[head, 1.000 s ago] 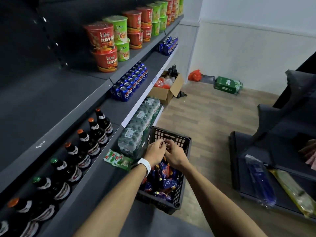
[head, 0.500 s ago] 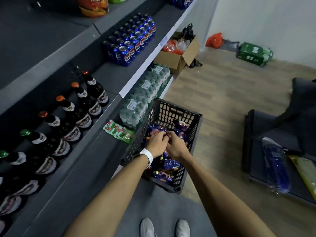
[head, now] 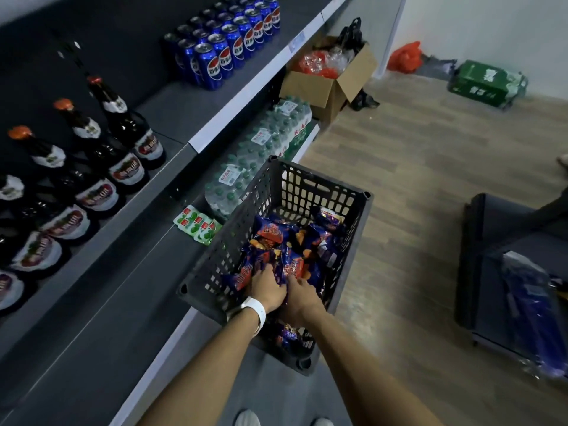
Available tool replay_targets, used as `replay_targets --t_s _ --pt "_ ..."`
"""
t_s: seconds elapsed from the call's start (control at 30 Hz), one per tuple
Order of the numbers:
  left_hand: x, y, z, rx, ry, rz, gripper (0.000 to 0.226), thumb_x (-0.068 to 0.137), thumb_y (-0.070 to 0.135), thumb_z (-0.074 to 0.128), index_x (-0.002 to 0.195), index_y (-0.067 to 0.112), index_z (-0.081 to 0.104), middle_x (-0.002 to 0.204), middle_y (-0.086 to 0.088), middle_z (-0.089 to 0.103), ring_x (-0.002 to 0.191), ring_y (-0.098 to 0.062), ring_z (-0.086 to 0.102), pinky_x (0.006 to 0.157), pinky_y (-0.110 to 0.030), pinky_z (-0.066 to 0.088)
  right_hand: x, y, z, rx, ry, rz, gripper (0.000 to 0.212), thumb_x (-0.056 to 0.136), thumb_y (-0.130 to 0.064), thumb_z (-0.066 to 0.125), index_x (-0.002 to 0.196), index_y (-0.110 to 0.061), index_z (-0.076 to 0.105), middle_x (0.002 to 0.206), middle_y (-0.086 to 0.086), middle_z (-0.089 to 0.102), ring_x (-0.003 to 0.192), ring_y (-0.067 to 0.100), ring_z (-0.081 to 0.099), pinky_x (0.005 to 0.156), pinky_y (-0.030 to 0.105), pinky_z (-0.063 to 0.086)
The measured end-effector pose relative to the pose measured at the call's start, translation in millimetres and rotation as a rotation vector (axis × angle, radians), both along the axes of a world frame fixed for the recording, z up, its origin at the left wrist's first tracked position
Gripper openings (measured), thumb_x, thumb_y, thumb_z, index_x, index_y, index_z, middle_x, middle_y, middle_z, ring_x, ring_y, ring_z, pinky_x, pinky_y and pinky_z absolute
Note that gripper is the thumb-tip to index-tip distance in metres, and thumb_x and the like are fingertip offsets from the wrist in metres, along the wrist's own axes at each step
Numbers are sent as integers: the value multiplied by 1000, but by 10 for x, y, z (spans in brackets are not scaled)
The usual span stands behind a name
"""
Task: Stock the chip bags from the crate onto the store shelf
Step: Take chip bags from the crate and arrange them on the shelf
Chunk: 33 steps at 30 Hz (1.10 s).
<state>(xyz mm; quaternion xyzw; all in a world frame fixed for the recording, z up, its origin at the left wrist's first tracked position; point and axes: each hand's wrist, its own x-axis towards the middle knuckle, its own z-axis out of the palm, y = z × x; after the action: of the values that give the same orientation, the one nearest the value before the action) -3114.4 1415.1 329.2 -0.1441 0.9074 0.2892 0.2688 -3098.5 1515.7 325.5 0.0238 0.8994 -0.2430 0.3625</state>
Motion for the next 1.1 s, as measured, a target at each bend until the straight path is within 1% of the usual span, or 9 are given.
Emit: replay_targets --t_s 0.13,0.33,0.5,0.63,0.7,0.8,0.93,1.03,1.1 --pt "6 17 -469 25 -62 60 75 91 31 62 152 12 23 151 -18 30 137 -38 35 112 -42 35 30 33 -516 129 27 102 89 89 -26 70 156 -19 12 164 10 11 153 34 4 120 52 20" --pt "-74 -21 -982 174 -77 96 80 93 34 59 156 22 11 155 -11 33 141 -31 35 111 -37 32 -12 68 -925 150 130 84 67 91 -20 67 146 -17 28 144 11 43 135 32 40 109 50 35" --pt "-98 71 -1045 238 -10 305 48 89 33 61 132 20 47 133 -5 56 120 -30 54 98 -33 44 -107 70 -950 72 121 35 65 86 -16 70 138 -20 32 152 5 32 132 33 44 108 57 35" --pt "-256 35 -890 343 48 472 51 75 51 61 114 18 57 112 -4 65 101 -27 61 94 -41 50 -210 94 -840 -23 195 44 81 84 -16 70 148 -24 22 159 -1 31 133 32 46 108 63 31" --pt "-351 -43 -760 364 87 538 46 78 54 65 104 17 57 98 3 62 92 -23 58 88 -34 49 -259 54 -765 -61 272 27 81 82 -18 71 147 -24 22 150 0 43 128 31 48 106 63 33" --pt "-435 -264 -676 362 127 585 54 74 56 67 112 18 62 110 -2 67 98 -26 65 91 -40 54 -315 -75 -631 -114 347 48 79 82 -21 71 146 -24 25 144 -1 49 128 28 49 102 60 37" --pt "-475 -603 -501 376 226 636 16 84 29 69 94 17 68 95 -7 72 86 -27 68 78 -38 57 -350 -178 -474 -134 377 91 53 85 -34 70 127 -30 39 124 -3 58 116 25 56 98 56 41" --pt "-482 -818 -343 327 291 582 9 87 20 66 95 17 67 95 -4 70 89 -29 66 84 -42 55 -405 -128 -360 -261 289 -79 46 78 -22 72 108 -33 40 101 -3 68 92 25 67 85 53 53" --pt "-477 -903 -254 232 314 482 18 86 15 65 104 19 68 105 -6 64 95 -28 62 91 -41 52 -467 -73 -257 -445 210 -256 48 76 -11 76 110 -30 46 95 -4 70 81 18 71 76 46 60"
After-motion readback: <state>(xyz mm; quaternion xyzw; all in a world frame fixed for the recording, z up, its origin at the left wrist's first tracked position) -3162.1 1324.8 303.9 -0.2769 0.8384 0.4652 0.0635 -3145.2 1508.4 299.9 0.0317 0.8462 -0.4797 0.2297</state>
